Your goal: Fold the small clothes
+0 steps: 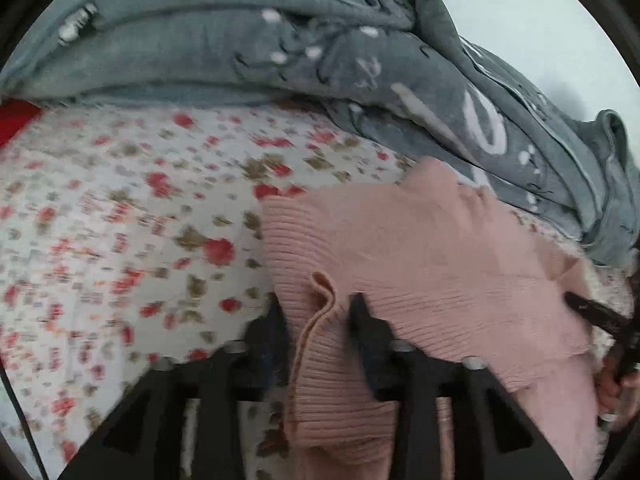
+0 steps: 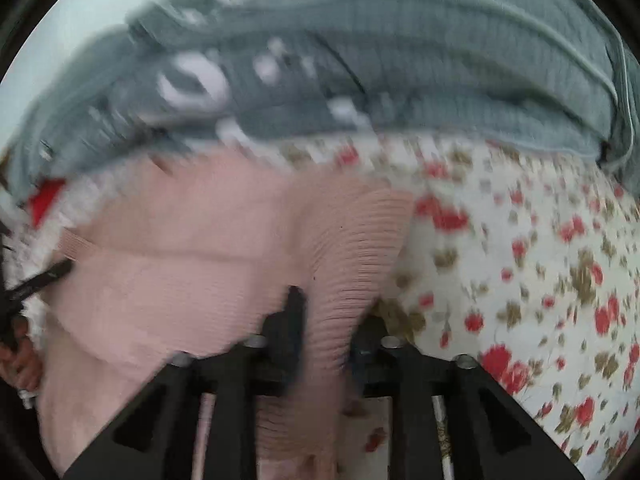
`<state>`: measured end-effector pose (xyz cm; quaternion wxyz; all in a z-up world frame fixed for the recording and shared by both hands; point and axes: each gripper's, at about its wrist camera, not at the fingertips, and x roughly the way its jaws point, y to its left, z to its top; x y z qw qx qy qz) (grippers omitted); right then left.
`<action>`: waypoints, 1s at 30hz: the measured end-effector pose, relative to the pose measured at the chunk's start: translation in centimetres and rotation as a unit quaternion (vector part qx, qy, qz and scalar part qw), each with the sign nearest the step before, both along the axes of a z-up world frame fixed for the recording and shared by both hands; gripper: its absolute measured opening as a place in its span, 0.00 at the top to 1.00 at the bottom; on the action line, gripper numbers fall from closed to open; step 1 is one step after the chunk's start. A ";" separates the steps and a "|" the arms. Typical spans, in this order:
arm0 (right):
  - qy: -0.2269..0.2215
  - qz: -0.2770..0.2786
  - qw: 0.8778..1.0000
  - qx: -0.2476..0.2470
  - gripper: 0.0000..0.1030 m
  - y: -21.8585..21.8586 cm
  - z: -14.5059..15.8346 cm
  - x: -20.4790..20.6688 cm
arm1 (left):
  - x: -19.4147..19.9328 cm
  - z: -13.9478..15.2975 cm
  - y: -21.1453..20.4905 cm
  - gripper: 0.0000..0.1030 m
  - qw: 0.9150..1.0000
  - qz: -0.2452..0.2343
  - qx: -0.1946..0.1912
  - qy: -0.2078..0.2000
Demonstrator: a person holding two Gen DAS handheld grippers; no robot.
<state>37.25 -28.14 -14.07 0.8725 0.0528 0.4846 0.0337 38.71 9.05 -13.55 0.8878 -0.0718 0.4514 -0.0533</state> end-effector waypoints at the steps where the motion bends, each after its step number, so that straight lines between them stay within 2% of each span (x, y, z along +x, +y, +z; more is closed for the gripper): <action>1: -0.008 -0.006 1.000 -0.018 0.52 0.1 0.7 -0.5 | -0.6 0.7 0.1 0.45 1.000 0.014 0.013 -0.007; 3: -0.050 -0.025 0.997 -0.050 0.51 0.3 2.8 -2.4 | -1.9 2.2 0.4 0.43 0.999 0.022 0.018 -0.032; 4: -0.070 -0.026 0.996 -0.050 0.51 0.3 3.6 -3.2 | -2.3 2.6 0.4 0.42 0.999 0.020 0.018 -0.041; 6: -0.089 -0.010 0.995 -0.052 0.48 0.7 4.4 -4.5 | -4.0 3.5 -0.4 0.34 0.997 0.008 0.028 -0.068; 8: -0.066 0.016 0.992 -0.104 0.47 2.4 3.5 -5.0 | -5.0 3.6 -1.5 0.32 0.995 0.003 0.066 -0.072; 9: -0.033 0.022 0.989 -0.142 0.47 3.6 2.1 -4.4 | -5.8 3.5 -2.1 0.32 0.994 -0.002 0.080 -0.069; 10: -0.008 0.019 0.988 -0.154 0.48 3.6 1.3 -4.5 | -6.4 3.5 -2.2 0.32 0.994 -0.007 0.083 -0.066; 12: -0.003 -0.001 0.991 -0.132 0.48 2.8 1.4 -5.6 | -8.6 3.3 -2.4 0.32 0.995 -0.011 0.080 -0.060; 15: -0.003 -0.031 0.995 -0.093 0.46 1.6 3.5 -8.5 | -11.1 2.9 -2.0 0.32 0.996 -0.013 0.075 -0.052; 18: -0.014 -0.032 0.995 -0.093 0.46 2.1 5.2 -12.2 | -14.0 2.6 -1.5 0.32 0.996 -0.020 0.073 -0.048; 22: -0.037 -0.031 0.994 -0.097 0.46 2.8 7.2 -18.2 | -18.3 2.9 -0.8 0.32 0.998 -0.025 0.042 -0.048; 24: -0.050 -0.039 0.995 -0.079 0.46 2.5 7.7 -21.3 | -20.3 2.6 -0.5 0.32 0.999 -0.014 0.017 -0.042; 27: -0.055 -0.027 0.998 -0.032 0.48 2.5 7.5 -25.8 | -22.9 1.6 -0.4 0.32 0.999 -0.025 -0.018 -0.019; 30: -0.056 -0.015 0.998 -0.031 0.48 3.5 6.9 -30.2 | -25.7 0.6 -0.3 0.32 0.999 -0.025 -0.027 -0.003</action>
